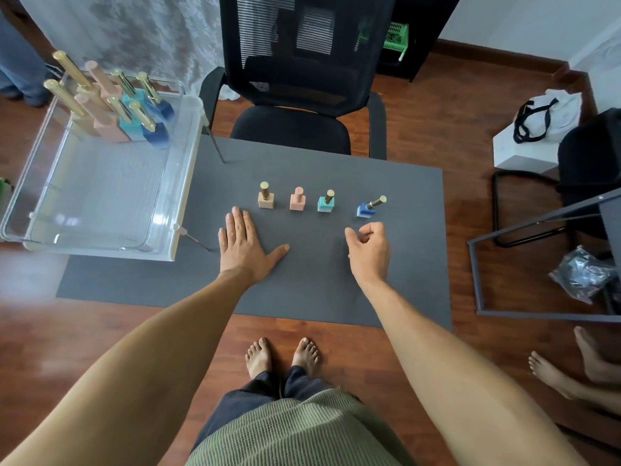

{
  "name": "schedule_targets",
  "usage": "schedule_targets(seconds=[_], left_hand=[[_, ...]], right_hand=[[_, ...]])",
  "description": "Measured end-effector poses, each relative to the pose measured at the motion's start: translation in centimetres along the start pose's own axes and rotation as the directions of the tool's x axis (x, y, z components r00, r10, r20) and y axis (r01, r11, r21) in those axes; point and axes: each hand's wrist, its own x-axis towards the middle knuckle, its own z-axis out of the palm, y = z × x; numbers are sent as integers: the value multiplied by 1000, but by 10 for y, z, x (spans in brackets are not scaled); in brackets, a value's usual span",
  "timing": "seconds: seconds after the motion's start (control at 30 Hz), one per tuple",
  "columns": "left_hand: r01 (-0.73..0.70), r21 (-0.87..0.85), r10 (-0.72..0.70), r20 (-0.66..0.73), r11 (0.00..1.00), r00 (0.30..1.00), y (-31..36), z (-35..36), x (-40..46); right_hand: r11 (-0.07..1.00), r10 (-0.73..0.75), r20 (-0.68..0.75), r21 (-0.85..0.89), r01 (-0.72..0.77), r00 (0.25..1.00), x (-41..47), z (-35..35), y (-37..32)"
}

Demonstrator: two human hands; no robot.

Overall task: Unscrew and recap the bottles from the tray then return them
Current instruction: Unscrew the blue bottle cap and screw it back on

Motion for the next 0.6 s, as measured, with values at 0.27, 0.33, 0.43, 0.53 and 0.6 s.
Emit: schedule_targets(seconds=[0.27, 0.33, 0.43, 0.53, 0.6], left_hand=[[-1, -23, 0, -15, 1000, 1000, -1, 1, 1], [-3, -28, 3, -19, 1000, 1000, -2, 2, 1], [-10, -26, 9, -22, 1000, 1000, -3, 4, 2], [-8, -20, 7, -26, 1000, 1000, -4, 6, 3], [-6, -20, 5, -28, 1000, 1000, -4, 7, 3]], right_hand=[[999, 36, 52, 30, -37, 998, 36, -13, -1], [1000, 30, 81, 6, -30, 996, 44, -15, -2], [1000, 2, 92, -6, -1, 996, 52, -15, -2], [1000, -11, 77, -14, 13, 997, 55, -13, -3], [1000, -17, 64, 1, 17, 998, 55, -13, -2]])
